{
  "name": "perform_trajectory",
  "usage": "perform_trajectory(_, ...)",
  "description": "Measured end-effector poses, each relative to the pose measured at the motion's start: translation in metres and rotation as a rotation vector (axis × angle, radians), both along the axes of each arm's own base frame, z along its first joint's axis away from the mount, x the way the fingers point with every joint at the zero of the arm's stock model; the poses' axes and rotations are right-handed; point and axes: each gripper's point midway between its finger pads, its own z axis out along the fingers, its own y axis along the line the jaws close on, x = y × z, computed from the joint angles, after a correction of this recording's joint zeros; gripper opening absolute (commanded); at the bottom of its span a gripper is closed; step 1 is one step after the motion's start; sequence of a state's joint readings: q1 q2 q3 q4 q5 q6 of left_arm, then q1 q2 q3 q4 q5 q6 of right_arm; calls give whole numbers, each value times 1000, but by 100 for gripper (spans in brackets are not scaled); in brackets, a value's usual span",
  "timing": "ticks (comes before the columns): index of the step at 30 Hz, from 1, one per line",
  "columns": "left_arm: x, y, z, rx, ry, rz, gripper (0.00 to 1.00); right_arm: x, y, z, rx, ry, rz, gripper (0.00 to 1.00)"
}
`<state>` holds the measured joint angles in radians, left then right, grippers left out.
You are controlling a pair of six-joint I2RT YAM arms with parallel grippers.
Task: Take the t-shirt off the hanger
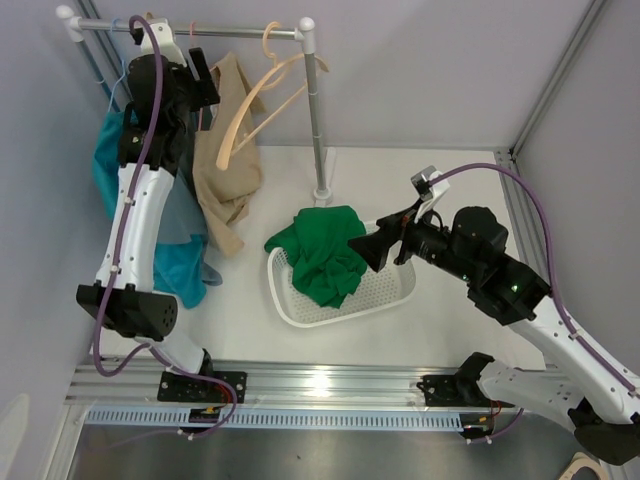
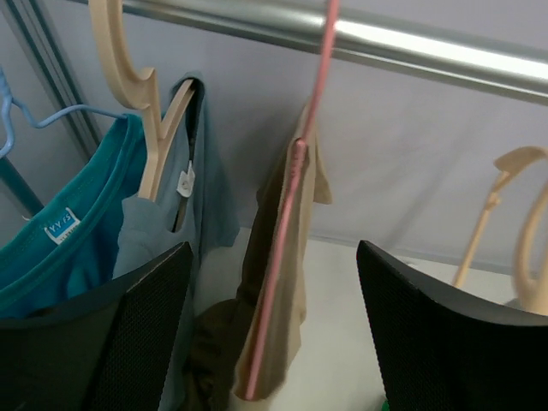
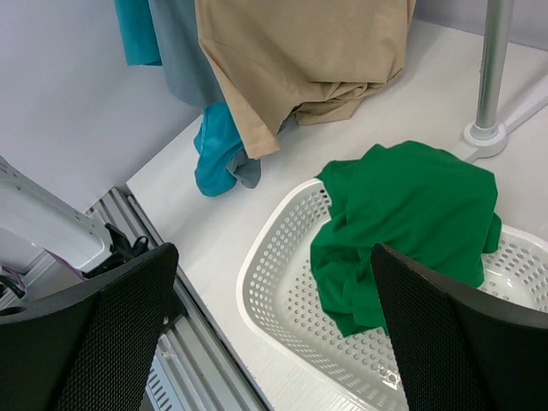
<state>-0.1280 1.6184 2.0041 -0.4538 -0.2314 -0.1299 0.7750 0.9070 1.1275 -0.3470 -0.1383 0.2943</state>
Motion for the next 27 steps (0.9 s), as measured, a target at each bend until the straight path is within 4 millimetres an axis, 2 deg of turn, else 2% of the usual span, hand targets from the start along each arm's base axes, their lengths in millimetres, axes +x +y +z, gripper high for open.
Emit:
perform_trajectory(6, 21, 25, -26, -2, 55, 11, 81, 3, 4, -6, -15, 14, 1, 99)
perform_trajectory(7, 23, 25, -29, -3, 61, 5, 76, 4, 4, -8, -18, 18, 1, 100)
perform_trajectory(12, 33, 17, -42, -16, 89, -56, 67, 7, 7, -12, -27, 28, 1, 100)
perform_trajectory(18, 43, 8, -57, -41, 123, -113, 49, 7, 7, -12, -27, 28, 1, 99)
perform_trajectory(21, 45, 4, -61, -49, 136, -131, 38, 7, 7, -12, -28, 28, 1, 100)
perform_trajectory(22, 47, 4, -61, -50, 137, -134, 18, 7, 7, -12, -28, 29, 1, 99)
perform_trajectory(23, 48, 3, -61, -57, 136, -136, 6, 7, 7, -13, -28, 29, 1, 100)
perform_trajectory(24, 49, 3, -61, -61, 135, -137, 1, 7, 7, -13, -29, 30, 1, 99)
perform_trajectory(27, 51, 1, -60, -62, 135, -146, 1, 8, 8, -15, -33, 34, 1, 100)
